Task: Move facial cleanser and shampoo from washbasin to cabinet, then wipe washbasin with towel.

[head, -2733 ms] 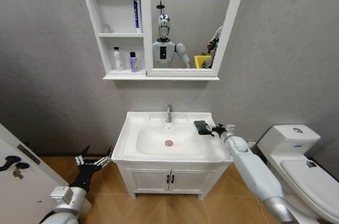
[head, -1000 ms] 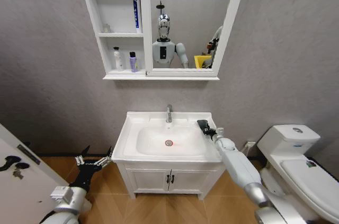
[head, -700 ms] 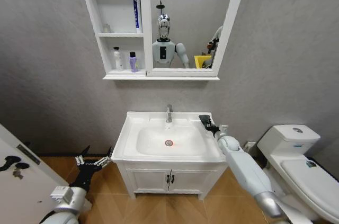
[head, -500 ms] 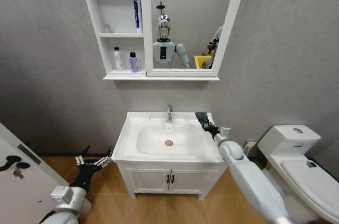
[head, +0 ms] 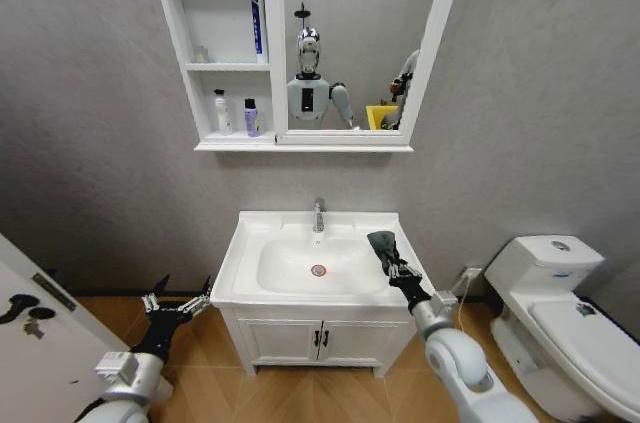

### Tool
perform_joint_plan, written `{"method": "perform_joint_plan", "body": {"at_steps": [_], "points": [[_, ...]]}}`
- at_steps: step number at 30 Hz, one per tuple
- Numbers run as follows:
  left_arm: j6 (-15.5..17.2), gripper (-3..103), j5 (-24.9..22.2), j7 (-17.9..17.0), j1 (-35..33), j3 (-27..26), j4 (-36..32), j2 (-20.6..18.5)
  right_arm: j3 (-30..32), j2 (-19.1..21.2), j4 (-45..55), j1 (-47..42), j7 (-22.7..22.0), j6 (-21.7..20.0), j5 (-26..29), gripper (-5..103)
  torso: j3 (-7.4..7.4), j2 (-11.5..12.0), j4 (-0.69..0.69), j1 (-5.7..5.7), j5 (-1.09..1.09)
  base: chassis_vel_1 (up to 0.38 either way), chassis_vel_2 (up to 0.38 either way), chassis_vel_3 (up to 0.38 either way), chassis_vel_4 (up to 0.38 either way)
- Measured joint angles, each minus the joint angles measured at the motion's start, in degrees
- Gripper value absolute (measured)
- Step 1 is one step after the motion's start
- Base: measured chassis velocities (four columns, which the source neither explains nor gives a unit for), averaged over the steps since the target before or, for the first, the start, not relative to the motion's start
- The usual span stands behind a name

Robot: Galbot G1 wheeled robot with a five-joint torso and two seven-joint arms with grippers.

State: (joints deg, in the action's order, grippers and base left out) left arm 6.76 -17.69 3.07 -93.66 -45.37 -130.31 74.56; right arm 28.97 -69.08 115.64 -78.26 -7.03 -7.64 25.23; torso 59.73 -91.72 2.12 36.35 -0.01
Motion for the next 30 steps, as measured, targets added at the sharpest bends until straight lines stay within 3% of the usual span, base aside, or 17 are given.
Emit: {"method": "perform_joint_plan", "body": {"at_steps": [9,25,30], "points": [[0.0,100,0.0,0.0,0.0,0.0,0.0,0.0,-1.4,-2.7,0.3,-0.8,0.3,0.9,-2.5,6,-0.01,0.0,0.01,-0.02,0.00,-0.014,0.017,0.016,-0.015],[0.0,100,0.0,0.0,0.0,0.0,0.0,0.0,-2.9,-4.4,-0.2,-2.3,-0.4,3.0,-5.3,6,0.03,0.0,0.00,0.11,-0.02,-0.158,0.170,0.163,-0.178],[0.0,100,0.0,0.0,0.0,0.0,0.0,0.0,-3.2,-3.2,-2.8,-0.7,-2.0,-0.9,-0.8,6,0.00,0.0,0.00,0.01,0.01,-0.015,0.022,0.011,-0.005]]}}
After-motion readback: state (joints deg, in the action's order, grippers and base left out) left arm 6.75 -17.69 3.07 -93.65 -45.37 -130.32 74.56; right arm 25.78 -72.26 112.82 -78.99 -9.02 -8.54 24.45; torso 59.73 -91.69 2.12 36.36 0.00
